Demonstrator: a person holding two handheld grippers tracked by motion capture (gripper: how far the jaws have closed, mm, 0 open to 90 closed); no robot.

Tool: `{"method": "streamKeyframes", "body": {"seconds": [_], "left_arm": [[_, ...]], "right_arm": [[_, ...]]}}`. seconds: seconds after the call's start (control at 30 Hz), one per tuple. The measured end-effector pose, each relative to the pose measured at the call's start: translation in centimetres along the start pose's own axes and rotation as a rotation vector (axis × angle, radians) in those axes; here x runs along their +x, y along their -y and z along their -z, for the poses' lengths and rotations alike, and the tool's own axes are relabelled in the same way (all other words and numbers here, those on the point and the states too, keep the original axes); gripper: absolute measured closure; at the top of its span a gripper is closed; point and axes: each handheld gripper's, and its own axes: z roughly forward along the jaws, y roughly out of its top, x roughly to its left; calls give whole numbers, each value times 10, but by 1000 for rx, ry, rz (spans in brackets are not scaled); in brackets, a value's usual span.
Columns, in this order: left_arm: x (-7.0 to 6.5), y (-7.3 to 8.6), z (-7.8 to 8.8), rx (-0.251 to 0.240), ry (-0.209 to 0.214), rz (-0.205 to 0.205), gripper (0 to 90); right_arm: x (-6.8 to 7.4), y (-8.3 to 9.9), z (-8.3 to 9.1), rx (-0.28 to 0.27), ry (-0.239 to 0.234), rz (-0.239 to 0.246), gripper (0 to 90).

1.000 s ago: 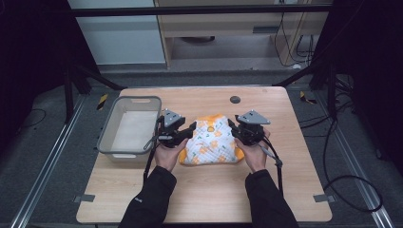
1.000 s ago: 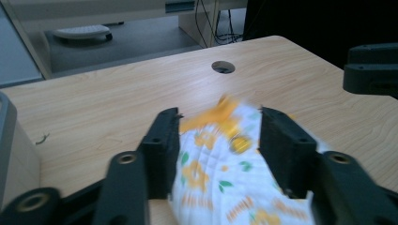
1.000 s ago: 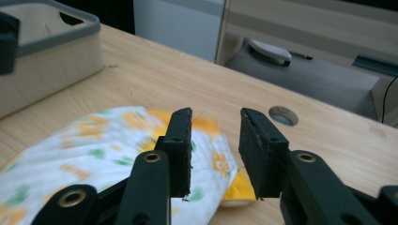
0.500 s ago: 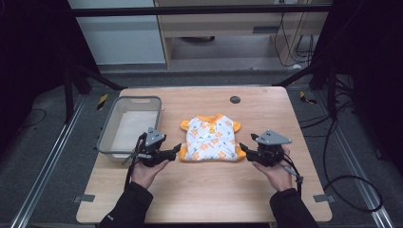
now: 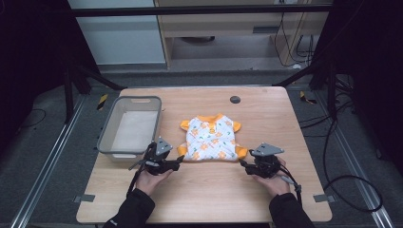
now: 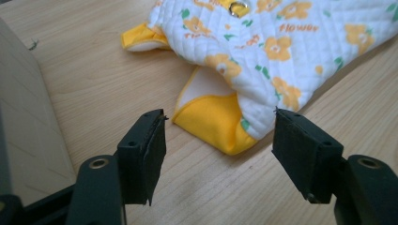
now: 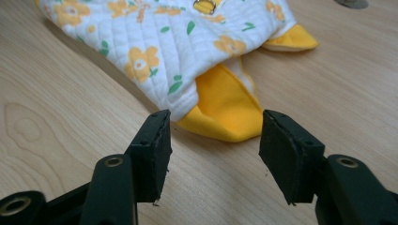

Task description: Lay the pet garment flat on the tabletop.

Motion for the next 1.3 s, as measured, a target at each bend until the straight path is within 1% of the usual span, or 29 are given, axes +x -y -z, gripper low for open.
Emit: {"method": "streamKeyframes", "body": {"seconds": [0.1, 0.2, 0.27, 0.3, 0.33, 0.37, 0.4, 0.47, 0.5, 0.53, 0.57, 0.6, 0.63, 0.7, 0.73, 0.77, 0.8, 0.83, 0.87, 0.9, 0.93, 0.97, 1.03, 1.07, 1.1, 1.13, 1.2, 1.23, 1.3], "left_arm": [[-2, 2, -10, 29, 14, -14, 355], [-5, 4, -20, 43, 42, -15, 365], [-7, 4, -24, 49, 51, -20, 369], [-7, 4, -26, 53, 54, -24, 372], [-8, 5, -27, 55, 55, -27, 386], [-9, 5, -29, 64, 58, -33, 386], [-10, 6, -32, 76, 62, -37, 402], [-11, 7, -35, 93, 72, -32, 471], [-12, 8, -36, 94, 72, -21, 497], [-11, 9, -37, 86, 82, -1, 531], [-11, 9, -37, 88, 88, 12, 581], [-11, 8, -37, 91, 83, 13, 609], [-12, 8, -36, 91, 78, 9, 647], [-12, 7, -35, 94, 86, 9, 713], [-12, 7, -34, 89, 97, 13, 758], [-12, 6, -32, 85, 105, 14, 758], [-12, 4, -29, 77, 113, 18, 777], [-12, 3, -26, 68, 124, 26, 783], [-11, 1, -22, 54, 140, 34, 783], [-11, 0, -17, 43, 151, 40, 788], [-11, -1, -13, 33, 162, 44, 788], [-11, -2, -8, 24, 177, 49, 790], [-13, -4, 3, 9, 199, 58, 790], [-14, -4, 10, 1, 210, 58, 790], [-17, -5, 23, -16, 220, 50, 789], [-17, -5, 23, -16, 220, 50, 789], [-22, -4, 40, -39, 247, 52, 788], [-24, -3, 47, -48, 252, 55, 784], [-27, -3, 57, -68, 268, 69, 782]], "right_arm": [[2, 2, -10, 27, -2, 21, 444], [5, 2, -17, 32, -22, 27, 448], [6, 1, -22, 36, -35, 31, 450], [6, 0, -24, 42, -31, 36, 455], [7, -1, -27, 42, -38, 34, 484], [7, -1, -27, 42, -38, 34, 484], [7, -1, -28, 43, -40, 38, 502], [7, -1, -30, 51, -43, 44, 550], [7, -1, -30, 54, -45, 45, 569], [7, -1, -30, 61, -47, 45, 603], [8, 0, -31, 66, -51, 47, 628], [8, 0, -31, 71, -47, 54, 658], [8, 0, -31, 78, -43, 56, 703], [9, -1, -30, 87, -47, 59, 799], [9, -3, -27, 80, -59, 47, 851], [9, -3, -27, 80, -59, 47, 851], [10, -7, -22, 68, -73, 40, 861], [10, -8, -18, 55, -82, 36, 862], [10, -8, -18, 55, -82, 36, 862], [11, -12, -9, 25, -98, 26, 864], [11, -12, -9, 25, -98, 26, 864], [11, -13, -4, 13, -106, 23, 865], [12, -16, 7, -7, -121, 11, 865], [13, -16, 13, -10, -140, -1, 865], [15, -17, 26, -12, -159, -13, 865], [15, -17, 26, -12, -159, -13, 865], [18, -17, 39, -24, -182, -18, 865], [22, -16, 49, -38, -198, -24, 865], [27, -16, 62, -59, -219, -32, 865]]}}
